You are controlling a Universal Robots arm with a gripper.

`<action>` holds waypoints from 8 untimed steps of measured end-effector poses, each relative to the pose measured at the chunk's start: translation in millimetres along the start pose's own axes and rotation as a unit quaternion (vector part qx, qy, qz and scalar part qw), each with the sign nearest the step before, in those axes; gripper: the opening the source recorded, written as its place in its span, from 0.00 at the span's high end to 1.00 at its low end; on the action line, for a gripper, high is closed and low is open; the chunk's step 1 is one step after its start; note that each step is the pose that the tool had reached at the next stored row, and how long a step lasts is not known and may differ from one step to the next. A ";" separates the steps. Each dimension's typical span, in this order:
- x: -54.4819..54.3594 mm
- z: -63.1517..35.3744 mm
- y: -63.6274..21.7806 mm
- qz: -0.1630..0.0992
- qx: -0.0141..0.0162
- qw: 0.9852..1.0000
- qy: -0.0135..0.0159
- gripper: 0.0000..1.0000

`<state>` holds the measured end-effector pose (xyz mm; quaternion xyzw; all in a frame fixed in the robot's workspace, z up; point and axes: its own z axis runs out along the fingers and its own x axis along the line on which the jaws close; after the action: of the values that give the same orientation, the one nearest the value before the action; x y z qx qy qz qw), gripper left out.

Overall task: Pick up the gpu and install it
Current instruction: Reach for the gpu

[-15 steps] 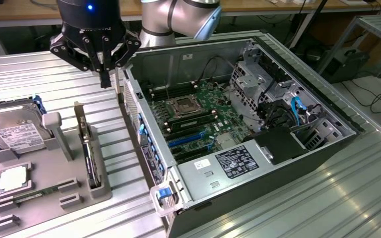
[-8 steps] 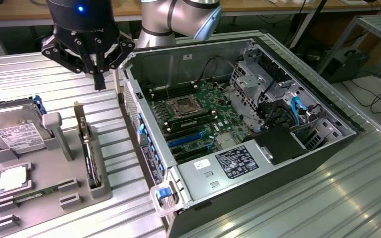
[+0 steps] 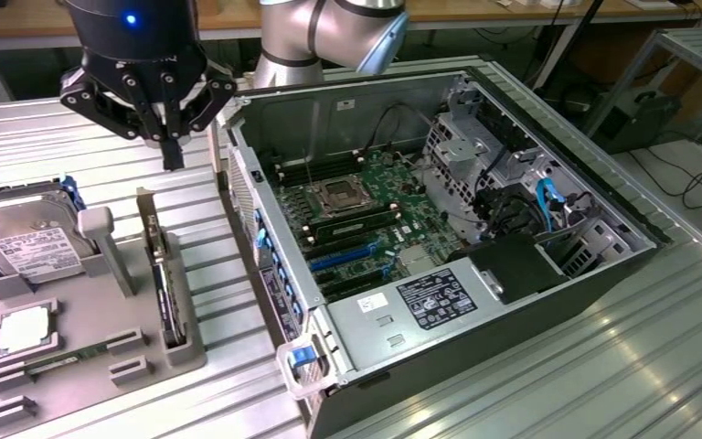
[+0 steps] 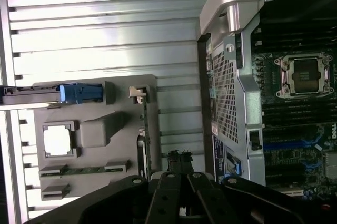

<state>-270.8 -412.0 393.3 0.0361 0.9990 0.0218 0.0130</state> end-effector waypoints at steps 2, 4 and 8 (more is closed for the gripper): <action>2.4 -0.1 -0.7 0.000 0.000 1.000 0.000 0.89; 4.9 -0.2 -1.5 0.000 0.000 1.000 0.000 0.89; 10.4 -0.4 -3.5 0.000 0.000 1.000 0.000 0.89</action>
<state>-281.4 -414.8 393.3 0.0357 0.9990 0.0218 0.0130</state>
